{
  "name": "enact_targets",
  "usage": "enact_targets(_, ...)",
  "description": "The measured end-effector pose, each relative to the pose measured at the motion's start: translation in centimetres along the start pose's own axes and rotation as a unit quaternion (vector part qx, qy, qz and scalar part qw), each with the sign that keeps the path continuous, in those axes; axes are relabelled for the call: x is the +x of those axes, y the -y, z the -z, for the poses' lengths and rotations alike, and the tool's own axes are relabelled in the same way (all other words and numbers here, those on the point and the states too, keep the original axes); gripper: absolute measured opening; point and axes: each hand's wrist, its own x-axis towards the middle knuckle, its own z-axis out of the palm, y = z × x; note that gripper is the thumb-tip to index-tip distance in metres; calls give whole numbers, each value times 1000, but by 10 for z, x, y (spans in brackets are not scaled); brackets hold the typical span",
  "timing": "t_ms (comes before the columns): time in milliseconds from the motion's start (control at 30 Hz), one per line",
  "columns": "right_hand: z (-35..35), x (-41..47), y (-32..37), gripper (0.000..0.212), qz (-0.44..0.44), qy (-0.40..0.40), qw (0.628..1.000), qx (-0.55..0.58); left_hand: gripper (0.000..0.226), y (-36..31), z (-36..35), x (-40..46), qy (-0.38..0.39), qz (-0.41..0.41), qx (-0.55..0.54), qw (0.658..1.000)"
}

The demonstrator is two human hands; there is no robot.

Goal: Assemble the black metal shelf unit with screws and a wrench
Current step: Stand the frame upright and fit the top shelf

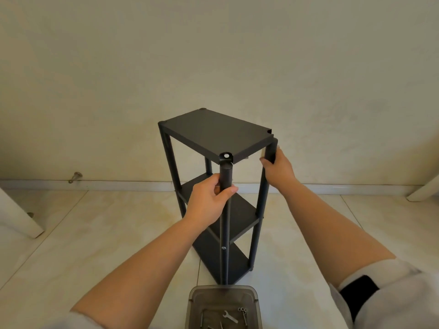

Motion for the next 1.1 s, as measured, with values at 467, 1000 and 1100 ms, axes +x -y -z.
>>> enact_targets(467, 3, -46, -7, 35, 21, -48, 998, -24, 28, 9, 16, -12, -60, 7, -3, 998)
enact_targets(1000, 0, -76, 28, 64, 485, -177, 761, -392, 37, 11, 23, -35, -112, -12, -5, 994)
enact_targets(1100, -16, -69, 41, 56, 507, -116, 757, -395, 33, 10, 25, -32, -107, -3, -6, 994)
